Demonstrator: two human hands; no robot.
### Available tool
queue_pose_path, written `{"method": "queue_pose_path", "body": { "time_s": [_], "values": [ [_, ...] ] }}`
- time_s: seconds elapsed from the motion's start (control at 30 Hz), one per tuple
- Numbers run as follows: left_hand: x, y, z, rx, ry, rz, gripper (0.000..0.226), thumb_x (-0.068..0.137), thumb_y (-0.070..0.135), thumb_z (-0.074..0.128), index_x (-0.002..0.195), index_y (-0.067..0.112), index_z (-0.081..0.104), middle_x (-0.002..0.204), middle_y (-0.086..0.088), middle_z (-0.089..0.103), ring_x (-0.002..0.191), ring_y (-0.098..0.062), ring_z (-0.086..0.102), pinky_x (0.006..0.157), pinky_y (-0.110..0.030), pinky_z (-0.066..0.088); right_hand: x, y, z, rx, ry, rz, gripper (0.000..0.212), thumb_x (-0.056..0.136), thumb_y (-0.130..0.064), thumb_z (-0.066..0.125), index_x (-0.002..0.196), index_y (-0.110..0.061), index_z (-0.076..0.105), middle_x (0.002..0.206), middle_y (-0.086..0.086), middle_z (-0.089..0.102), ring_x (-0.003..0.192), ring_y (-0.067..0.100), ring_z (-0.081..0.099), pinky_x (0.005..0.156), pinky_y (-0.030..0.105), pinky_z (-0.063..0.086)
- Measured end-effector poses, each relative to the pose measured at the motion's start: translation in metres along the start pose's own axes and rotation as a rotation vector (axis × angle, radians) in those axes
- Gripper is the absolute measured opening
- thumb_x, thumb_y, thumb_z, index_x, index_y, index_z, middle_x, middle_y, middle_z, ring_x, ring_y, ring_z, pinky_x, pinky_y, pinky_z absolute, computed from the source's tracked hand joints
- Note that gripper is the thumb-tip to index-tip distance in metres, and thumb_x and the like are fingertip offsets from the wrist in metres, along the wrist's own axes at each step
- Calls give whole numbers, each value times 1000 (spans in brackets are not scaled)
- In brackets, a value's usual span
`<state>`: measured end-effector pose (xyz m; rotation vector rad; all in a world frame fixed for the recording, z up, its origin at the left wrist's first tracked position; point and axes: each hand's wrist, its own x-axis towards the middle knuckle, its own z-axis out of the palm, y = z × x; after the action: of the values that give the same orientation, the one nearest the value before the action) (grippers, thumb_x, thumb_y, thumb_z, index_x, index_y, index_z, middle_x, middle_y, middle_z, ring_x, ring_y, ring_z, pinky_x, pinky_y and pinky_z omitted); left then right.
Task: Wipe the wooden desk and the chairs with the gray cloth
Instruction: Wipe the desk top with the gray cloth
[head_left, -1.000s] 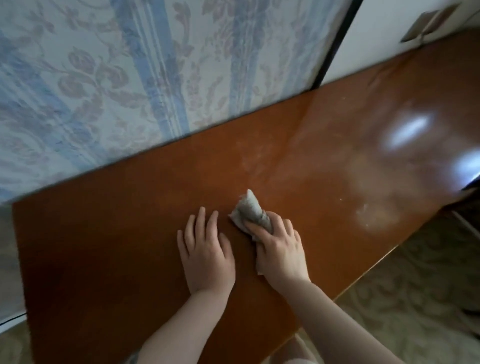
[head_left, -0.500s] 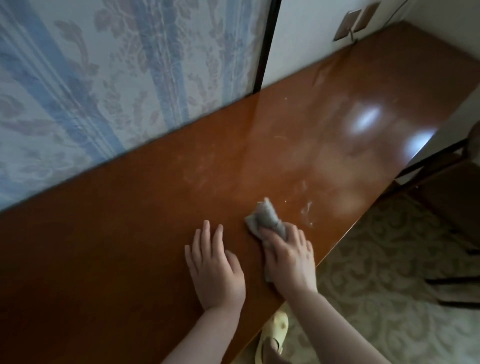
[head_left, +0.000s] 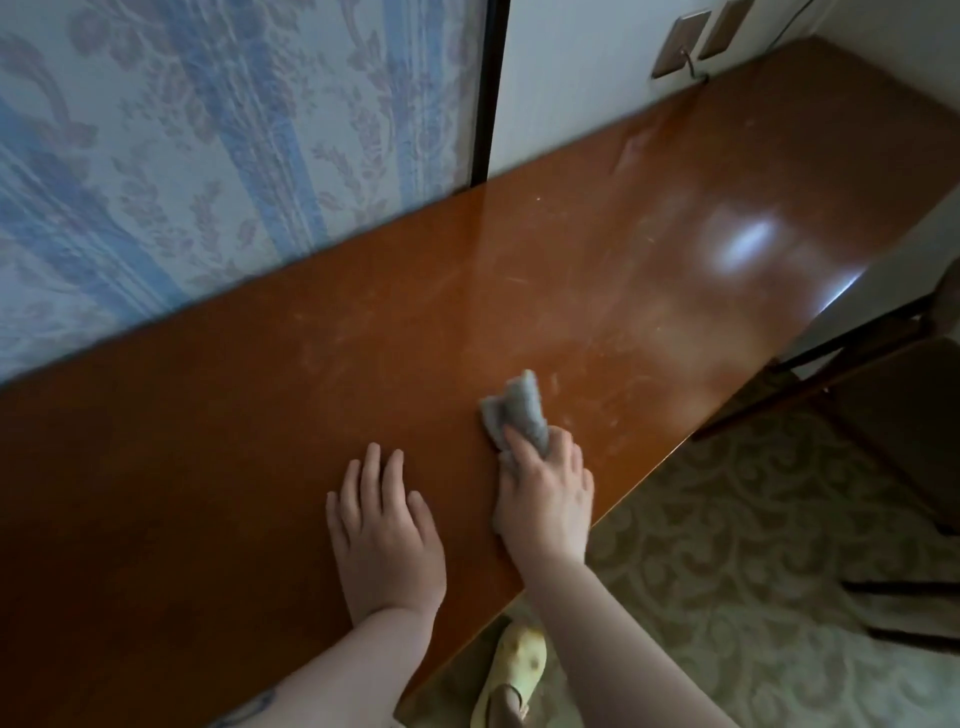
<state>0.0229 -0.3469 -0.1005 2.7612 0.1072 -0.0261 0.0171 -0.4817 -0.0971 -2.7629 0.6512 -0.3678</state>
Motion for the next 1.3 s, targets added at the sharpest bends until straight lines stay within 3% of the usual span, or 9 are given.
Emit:
{"method": "queue_pose_path", "body": {
  "time_s": [0.17, 0.23, 0.33, 0.43, 0.67, 0.9, 1.13, 1.2, 1.3],
  "values": [
    [0, -1, 2, 64, -12, 8, 49, 98, 36, 25, 139, 22, 47, 149, -2, 42, 140, -24, 32, 116, -48, 23, 5, 44, -20, 133, 79, 650, 37, 96, -26, 54, 132, -29, 58, 131, 8, 43, 118, 28, 43, 100, 43, 32],
    [0, 0, 1, 88, -27, 2, 46, 100, 33, 26, 140, 21, 47, 149, -3, 41, 140, -24, 31, 116, -47, 22, 14, 19, -21, 203, 123, 490, 36, 91, -20, 61, 126, -26, 63, 132, 10, 45, 112, 31, 49, 94, 43, 41],
    [1, 1, 1, 124, -52, -14, 47, 97, 34, 33, 140, 21, 46, 149, -2, 41, 141, -23, 30, 116, -47, 22, 12, -21, -5, 195, -41, -76, 35, 86, -23, 68, 120, -26, 65, 134, 4, 48, 110, 24, 51, 87, 39, 49],
    [1, 0, 2, 117, -41, -5, 44, 99, 33, 33, 140, 22, 46, 149, -1, 41, 141, -22, 29, 117, -45, 19, 15, 0, 1, 72, -60, -187, 33, 83, -27, 71, 115, -27, 68, 130, 3, 52, 104, 25, 53, 79, 40, 50],
    [1, -1, 1, 103, -39, -6, 50, 101, 35, 19, 140, 22, 46, 150, -1, 40, 142, -23, 28, 117, -44, 15, 35, 100, -36, 161, 140, 709, 35, 97, -32, 52, 128, -19, 62, 140, 8, 36, 114, 34, 49, 89, 47, 47],
    [2, 3, -1, 109, -46, -16, 53, 97, 38, 20, 141, 23, 45, 151, 1, 38, 143, -21, 26, 118, -43, 15, 37, 26, -6, 62, -76, -99, 40, 88, -22, 65, 128, -23, 61, 132, 6, 49, 113, 28, 49, 90, 44, 46],
    [1, 0, 3, 134, -21, 3, 55, 97, 40, 17, 138, 23, 49, 148, -1, 43, 140, -23, 32, 116, -45, 18, 45, 103, -33, 202, 120, 698, 37, 97, -26, 52, 133, -21, 58, 137, 11, 39, 113, 34, 49, 94, 47, 44],
    [1, 1, 2, 125, -8, -8, 51, 99, 37, 20, 138, 23, 49, 148, -1, 42, 141, -22, 31, 116, -44, 17, 41, 72, -30, 296, 125, 509, 37, 94, -21, 58, 131, -20, 59, 137, 9, 41, 111, 30, 51, 90, 40, 44],
    [1, 2, 2, 96, 27, 1, 46, 101, 31, 24, 136, 20, 51, 147, -2, 45, 139, -23, 34, 116, -45, 21, 13, 3, -15, 278, -59, -142, 45, 87, -18, 66, 130, -27, 58, 137, 4, 48, 113, 24, 47, 89, 38, 43]
  ]
}}
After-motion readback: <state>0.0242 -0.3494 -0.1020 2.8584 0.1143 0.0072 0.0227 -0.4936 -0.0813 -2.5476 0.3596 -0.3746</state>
